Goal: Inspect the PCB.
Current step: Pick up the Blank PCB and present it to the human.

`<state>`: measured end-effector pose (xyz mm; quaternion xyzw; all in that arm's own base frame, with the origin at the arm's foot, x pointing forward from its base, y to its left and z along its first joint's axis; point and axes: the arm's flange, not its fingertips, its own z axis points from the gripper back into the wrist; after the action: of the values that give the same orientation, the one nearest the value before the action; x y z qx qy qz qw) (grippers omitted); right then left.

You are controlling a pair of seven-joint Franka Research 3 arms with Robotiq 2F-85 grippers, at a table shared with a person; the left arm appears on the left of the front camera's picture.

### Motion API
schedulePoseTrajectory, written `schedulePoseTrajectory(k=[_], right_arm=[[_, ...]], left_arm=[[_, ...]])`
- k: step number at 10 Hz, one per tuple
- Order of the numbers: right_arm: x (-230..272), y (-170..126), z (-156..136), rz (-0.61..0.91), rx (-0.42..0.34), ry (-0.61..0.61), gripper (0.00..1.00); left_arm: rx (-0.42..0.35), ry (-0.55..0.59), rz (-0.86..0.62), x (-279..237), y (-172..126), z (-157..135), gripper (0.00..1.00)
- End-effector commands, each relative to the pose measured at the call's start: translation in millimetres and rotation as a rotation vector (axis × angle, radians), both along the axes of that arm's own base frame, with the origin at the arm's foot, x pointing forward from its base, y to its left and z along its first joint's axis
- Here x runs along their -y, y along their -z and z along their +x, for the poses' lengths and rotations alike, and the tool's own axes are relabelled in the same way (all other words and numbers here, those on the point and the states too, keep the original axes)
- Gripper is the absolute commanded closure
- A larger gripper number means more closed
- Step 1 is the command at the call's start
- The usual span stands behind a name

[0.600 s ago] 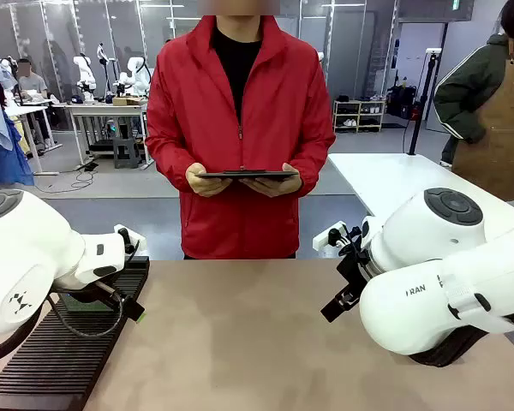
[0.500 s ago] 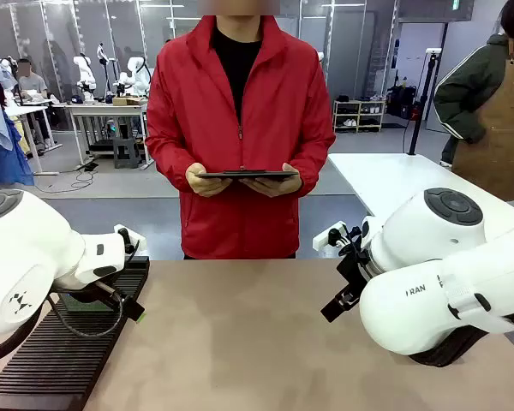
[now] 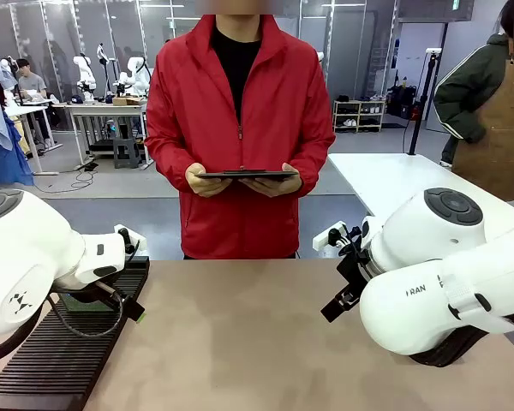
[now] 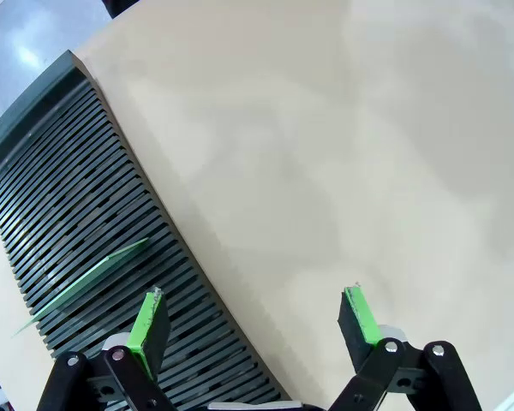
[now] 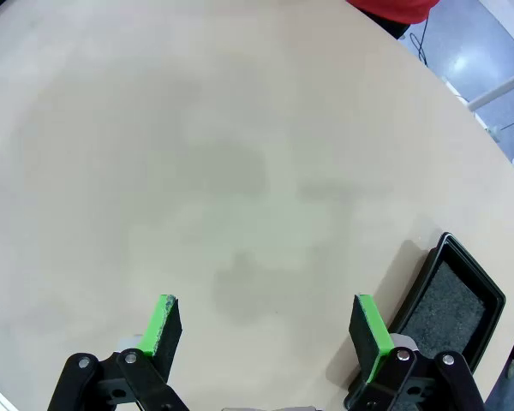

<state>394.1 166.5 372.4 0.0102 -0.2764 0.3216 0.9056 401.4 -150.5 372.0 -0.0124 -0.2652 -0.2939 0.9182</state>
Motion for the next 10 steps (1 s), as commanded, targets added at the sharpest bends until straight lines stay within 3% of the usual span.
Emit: schedulePoseTrajectory(k=[1,5,9,10], right_arm=[[-0.1,0.0,0.0,0.001,0.0,0.001,0.0],[0.0,0.0,0.0,0.0,0.0,0.0,0.0],[11.4,-59.0,15.9,0.175,-0.072,-0.009,0.0],[17.3,-71.7,15.1,0.232,-0.102,-0.025,0.0]], left_arm=[[0.0,0.0,0.0,-0.2,0.0,0.1,0.0],[0.0,0.0,0.0,0.0,0.0,0.0,0.0],[-0.113,0.039,-0.131,-16.7,-54.2,8.5,0.0],[-0.167,0.052,-0.228,-26.1,-69.4,7.3,0.0]])
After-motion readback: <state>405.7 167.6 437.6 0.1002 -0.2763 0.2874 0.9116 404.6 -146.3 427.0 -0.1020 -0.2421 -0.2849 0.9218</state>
